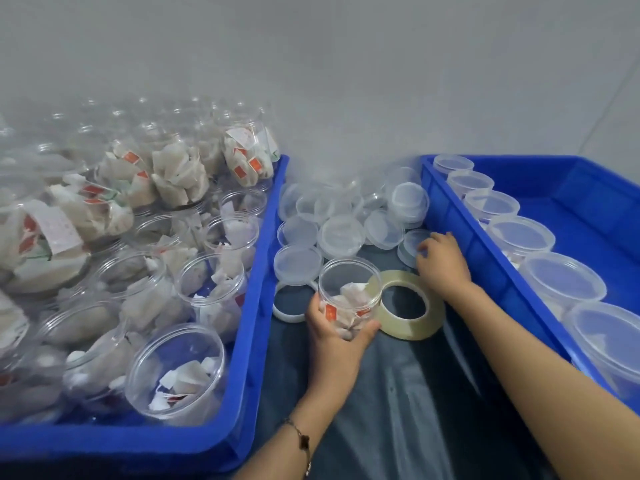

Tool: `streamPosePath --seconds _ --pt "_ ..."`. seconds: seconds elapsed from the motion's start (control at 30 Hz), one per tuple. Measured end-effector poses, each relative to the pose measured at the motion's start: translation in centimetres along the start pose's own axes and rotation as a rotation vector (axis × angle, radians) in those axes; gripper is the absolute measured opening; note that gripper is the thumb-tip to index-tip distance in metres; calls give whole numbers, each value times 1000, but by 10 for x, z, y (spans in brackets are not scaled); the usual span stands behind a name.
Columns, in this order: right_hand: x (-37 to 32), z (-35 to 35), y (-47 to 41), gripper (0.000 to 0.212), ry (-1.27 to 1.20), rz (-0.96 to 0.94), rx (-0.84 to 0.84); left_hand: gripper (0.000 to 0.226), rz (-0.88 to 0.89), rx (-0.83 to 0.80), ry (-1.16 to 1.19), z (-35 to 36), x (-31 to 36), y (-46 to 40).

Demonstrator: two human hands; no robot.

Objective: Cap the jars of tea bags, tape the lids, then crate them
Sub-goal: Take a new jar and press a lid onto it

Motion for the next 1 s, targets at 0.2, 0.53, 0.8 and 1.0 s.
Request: streamPosePath --seconds 0.2,0.53,0.8,1.0 --pt "11 24 -19 26 190 42 -182 99 16 19 -74 -1 0 1" --pt "-47 -66 62 19 -613 -198 471 99 23 16 -143 -3 -2 2" --pt "-102 -22 80 20 -672 -336 -204 99 28 40 -113 -2 -2 2" --pt "-124 -8 89 43 -397 -431 -285 102 -2 20 -104 -2 0 2"
Point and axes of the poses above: each hand's wrist, its own y-axis away from the middle knuckle, its own z-axis out of the palm, x = y × z, the point moved 6 cm from there along -y, towards the middle knuckle, and after that the axes turned 14 degrees about -x, right-handed, at the moved point
